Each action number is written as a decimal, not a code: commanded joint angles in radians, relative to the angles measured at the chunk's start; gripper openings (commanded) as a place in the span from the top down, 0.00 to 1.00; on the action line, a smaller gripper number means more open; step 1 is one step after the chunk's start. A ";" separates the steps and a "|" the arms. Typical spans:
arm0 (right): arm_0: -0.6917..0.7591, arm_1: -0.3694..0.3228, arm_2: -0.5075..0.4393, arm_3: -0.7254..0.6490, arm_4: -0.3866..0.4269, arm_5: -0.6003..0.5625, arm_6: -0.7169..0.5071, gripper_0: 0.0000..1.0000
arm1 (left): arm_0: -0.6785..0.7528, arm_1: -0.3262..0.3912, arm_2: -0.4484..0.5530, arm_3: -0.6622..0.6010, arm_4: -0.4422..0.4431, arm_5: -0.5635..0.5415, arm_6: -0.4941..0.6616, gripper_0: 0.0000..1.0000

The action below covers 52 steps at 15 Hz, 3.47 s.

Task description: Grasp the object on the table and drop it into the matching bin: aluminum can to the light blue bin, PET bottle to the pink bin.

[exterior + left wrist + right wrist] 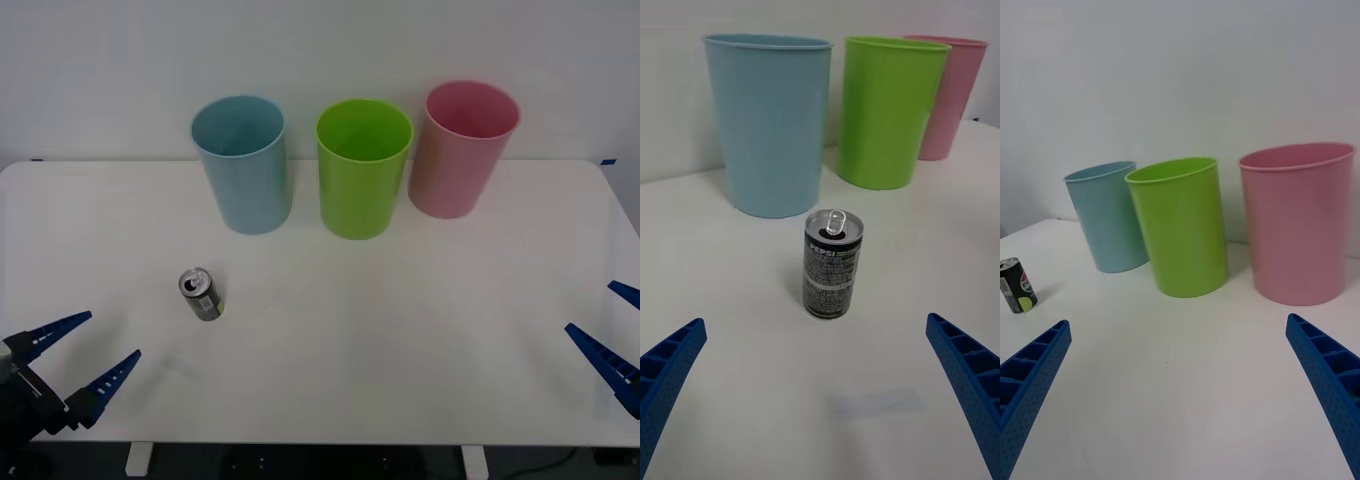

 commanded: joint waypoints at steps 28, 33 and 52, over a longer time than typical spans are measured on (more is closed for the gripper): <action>0.000 0.000 0.000 0.000 0.000 0.000 0.000 0.00 | -0.386 -0.094 -0.156 0.561 0.110 0.112 -0.405 0.00; 0.000 0.000 0.000 0.000 0.000 0.000 0.000 0.00 | -0.423 -0.110 -0.175 0.589 0.110 0.149 -0.426 0.00; 0.000 0.000 0.000 0.000 0.000 0.000 0.000 0.00 | -0.483 -0.114 -0.188 0.663 0.110 0.167 -0.463 1.00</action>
